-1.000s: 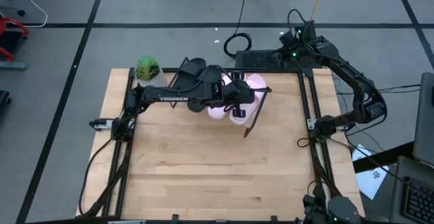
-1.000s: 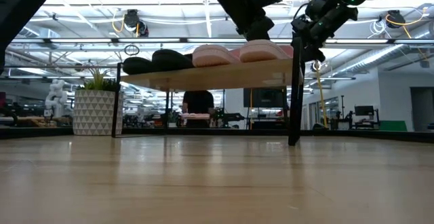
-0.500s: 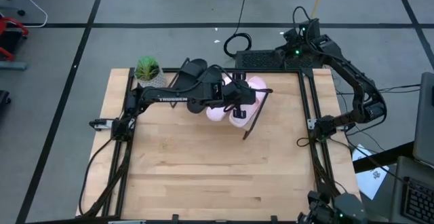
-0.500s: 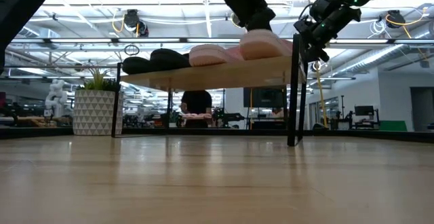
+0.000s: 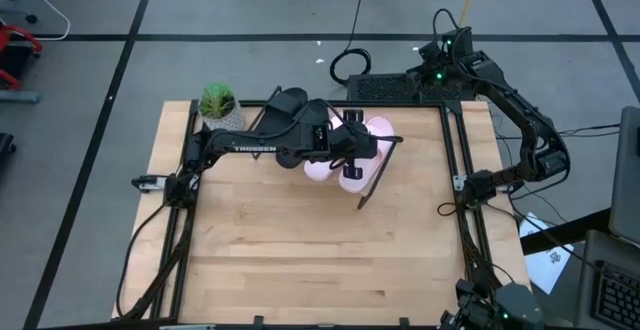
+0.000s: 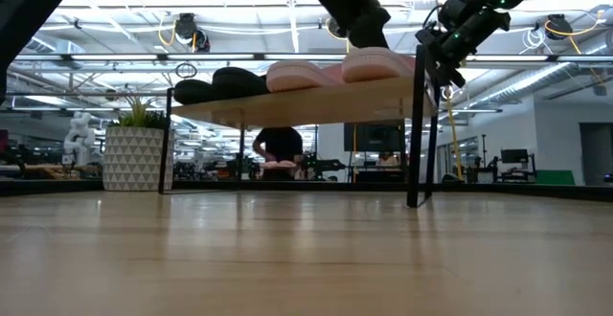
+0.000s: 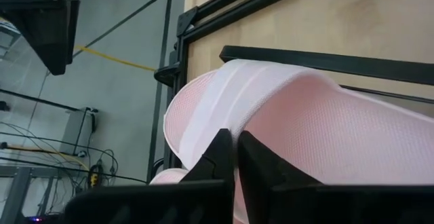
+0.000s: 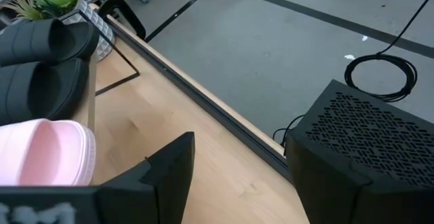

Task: Pick and place slides into the shelf
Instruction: Put the pink slipper on the shelf

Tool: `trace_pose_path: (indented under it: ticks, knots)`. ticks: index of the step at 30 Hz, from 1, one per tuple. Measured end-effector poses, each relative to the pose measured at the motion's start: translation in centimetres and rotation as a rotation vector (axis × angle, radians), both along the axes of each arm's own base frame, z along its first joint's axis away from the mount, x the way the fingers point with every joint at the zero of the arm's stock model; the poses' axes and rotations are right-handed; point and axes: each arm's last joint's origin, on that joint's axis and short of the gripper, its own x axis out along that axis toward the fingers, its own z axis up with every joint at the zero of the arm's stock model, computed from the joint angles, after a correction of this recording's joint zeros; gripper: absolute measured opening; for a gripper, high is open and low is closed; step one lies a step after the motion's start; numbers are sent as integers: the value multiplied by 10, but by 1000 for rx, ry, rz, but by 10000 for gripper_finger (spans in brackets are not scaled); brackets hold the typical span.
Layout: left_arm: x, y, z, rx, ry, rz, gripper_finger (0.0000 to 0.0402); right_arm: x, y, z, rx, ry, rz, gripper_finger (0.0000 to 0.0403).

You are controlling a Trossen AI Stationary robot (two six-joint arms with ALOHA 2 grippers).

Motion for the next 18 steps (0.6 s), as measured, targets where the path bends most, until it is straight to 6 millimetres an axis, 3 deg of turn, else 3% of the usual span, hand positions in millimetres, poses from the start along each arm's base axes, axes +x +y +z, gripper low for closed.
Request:
trace_pose_path:
  ticks: [18]
  knots:
    - [-2, -13, 1, -8, 36, -6, 0, -9, -6, 1, -21, -5, -35, 222]
